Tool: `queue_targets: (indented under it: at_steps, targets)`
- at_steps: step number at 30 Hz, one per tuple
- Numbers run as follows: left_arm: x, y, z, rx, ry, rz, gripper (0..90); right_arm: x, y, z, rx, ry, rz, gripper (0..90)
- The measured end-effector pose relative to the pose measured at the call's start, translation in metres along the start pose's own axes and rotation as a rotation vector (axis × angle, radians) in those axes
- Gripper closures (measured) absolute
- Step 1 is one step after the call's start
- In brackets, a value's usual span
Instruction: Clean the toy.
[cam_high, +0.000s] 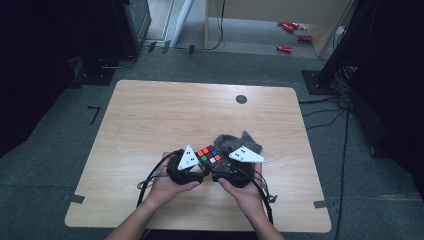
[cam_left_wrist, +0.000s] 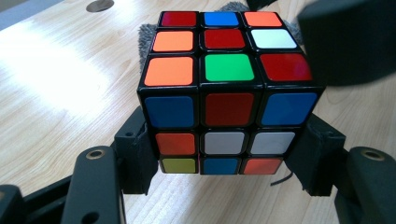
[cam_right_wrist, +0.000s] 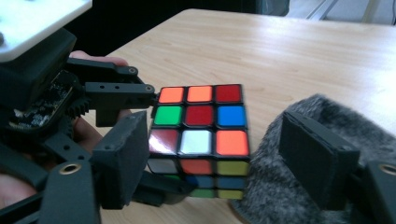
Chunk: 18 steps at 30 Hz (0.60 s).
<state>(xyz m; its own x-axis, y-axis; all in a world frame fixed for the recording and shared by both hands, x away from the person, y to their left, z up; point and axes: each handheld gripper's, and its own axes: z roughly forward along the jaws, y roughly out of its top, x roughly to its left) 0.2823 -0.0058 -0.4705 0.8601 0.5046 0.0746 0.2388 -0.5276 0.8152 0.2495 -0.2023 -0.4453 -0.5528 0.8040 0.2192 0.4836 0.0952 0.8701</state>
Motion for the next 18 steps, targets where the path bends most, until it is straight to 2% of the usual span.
queue_targets:
  at_steps: [8,15,18]
  targets:
    - [-0.009,0.002,0.002,0.000,0.024,0.045,35.1,0.005,-0.005,0.007,0.045,-0.017,0.018,24.9]
    - [-0.014,0.003,0.002,-0.009,0.044,0.091,35.1,0.005,-0.008,0.010,0.060,-0.036,0.044,32.4]
    - [-0.014,0.002,0.002,-0.026,0.030,0.091,34.9,0.006,-0.008,0.008,0.062,-0.049,0.043,33.9]
